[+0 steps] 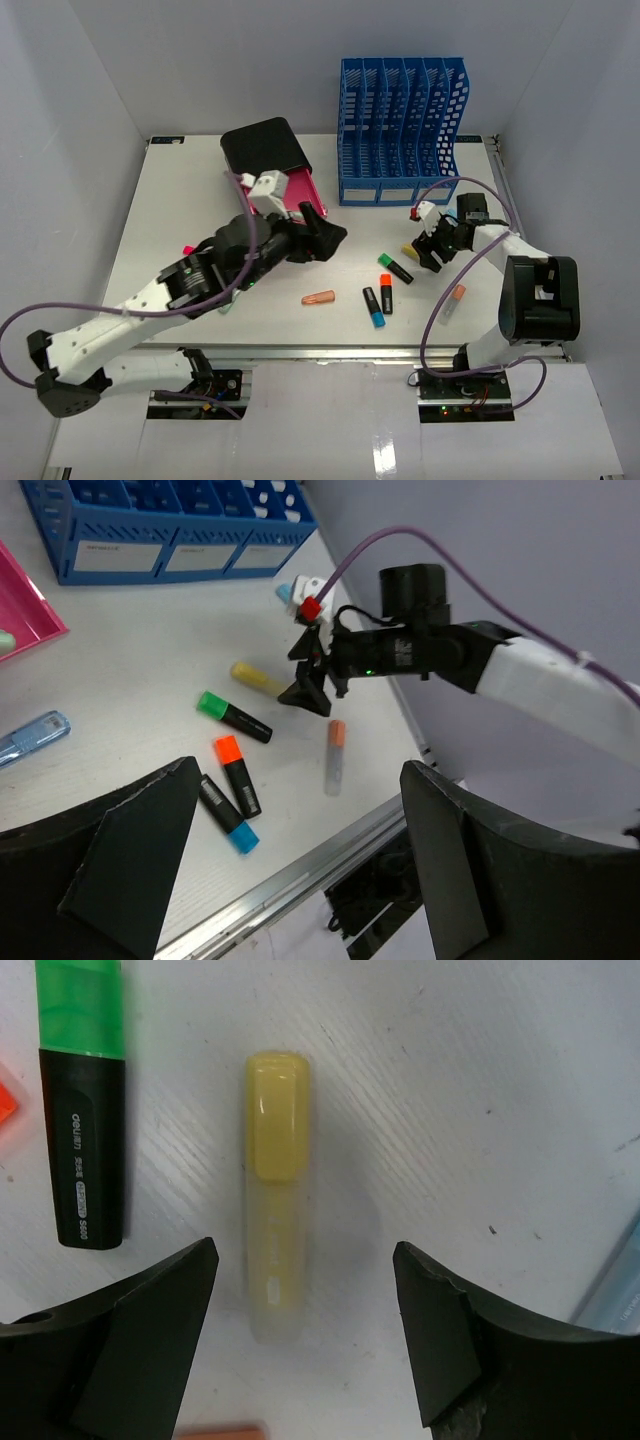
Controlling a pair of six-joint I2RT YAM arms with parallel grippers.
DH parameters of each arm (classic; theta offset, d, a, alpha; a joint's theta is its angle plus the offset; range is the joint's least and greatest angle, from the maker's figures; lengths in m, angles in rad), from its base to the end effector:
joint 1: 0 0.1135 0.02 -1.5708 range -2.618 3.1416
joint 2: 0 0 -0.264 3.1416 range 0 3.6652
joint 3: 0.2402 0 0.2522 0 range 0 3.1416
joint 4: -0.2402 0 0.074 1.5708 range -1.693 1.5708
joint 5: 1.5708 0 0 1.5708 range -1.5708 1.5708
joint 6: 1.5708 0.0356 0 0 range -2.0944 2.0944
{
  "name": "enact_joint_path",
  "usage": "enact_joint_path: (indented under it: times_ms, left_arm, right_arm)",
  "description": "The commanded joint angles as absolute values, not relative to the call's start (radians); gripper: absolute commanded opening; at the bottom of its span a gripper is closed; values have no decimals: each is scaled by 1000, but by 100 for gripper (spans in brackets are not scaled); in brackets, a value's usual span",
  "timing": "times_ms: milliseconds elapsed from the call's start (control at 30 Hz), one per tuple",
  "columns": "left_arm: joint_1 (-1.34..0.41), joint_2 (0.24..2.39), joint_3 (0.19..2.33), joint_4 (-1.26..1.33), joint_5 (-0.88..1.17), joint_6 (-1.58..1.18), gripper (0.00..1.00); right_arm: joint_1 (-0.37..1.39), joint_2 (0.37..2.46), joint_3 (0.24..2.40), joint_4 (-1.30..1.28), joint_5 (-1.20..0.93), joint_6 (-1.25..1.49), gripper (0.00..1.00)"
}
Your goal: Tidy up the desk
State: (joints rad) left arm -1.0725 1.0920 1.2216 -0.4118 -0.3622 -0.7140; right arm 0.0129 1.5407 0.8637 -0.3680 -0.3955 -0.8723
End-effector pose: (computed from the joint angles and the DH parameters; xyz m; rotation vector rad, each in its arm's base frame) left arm 0.1241 -0.2018 0.4091 0.0823 1.9328 -0.9018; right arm 0.2940 0.0175 0.1783 -1.1925 2.2014 0.1751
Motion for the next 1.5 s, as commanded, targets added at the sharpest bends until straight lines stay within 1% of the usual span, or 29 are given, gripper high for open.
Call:
enact_joint_path:
  times_ms: [0,133,200,267,300,600,700,767,933,1000,1067,1133,1233,1333,1400,1433,1467]
  left_arm:
    - [-1068,897,1095,-408,-398,-728,93]
    - [-1069,786,1025,-458,-423,-769,93]
    - [-1068,740,1000,-479,-431,-788,93]
    - [-1068,707,978,-490,-433,-799,93]
    - [-1069,696,977,-495,-433,-802,93]
    - [-1068,636,940,-526,-421,-835,95]
    - [-1068,626,936,-529,-416,-839,95]
    - [-1068,619,934,-529,-414,-841,95]
    - [-1068,594,946,-526,-411,-860,96]
    - [-1068,575,953,-526,-419,-862,96]
    - [-1068,559,956,-526,-433,-865,96]
    - [-1069,529,954,-526,-447,-870,96]
    - [-1068,489,942,-526,-466,-881,96]
    - [-1068,452,929,-528,-468,-899,96]
    - [-1069,427,917,-526,-466,-919,96]
    - [-1068,426,914,-526,-467,-922,96]
    - [-1068,415,908,-526,-471,-927,96]
  right_arm:
    - [72,1577,895,-354,-350,-832,75]
    - [104,1594,891,-362,-337,-824,71]
    - [111,1604,891,-364,-323,-821,68]
    - [112,1622,894,-365,-312,-819,63]
    - [112,1623,896,-366,-306,-819,63]
    - [112,1684,914,-380,-279,-819,27]
    - [112,1675,925,-395,-277,-829,13]
    - [112,1660,938,-414,-281,-845,8]
    - [144,1581,1020,-494,-324,-908,8]
    - [208,1541,1060,-521,-315,-942,8]
    - [307,1525,1103,-526,-280,-955,8]
    - [383,1528,1185,-529,-242,-956,8]
    - [514,1575,1334,-542,-214,-942,8]
    - [571,1651,1512,-553,-193,-935,8]
    - [628,1737,1672,-552,-195,-912,9]
    - [645,1743,1680,-554,-195,-899,9]
    - [678,1804,1771,-554,-195,-877,9]
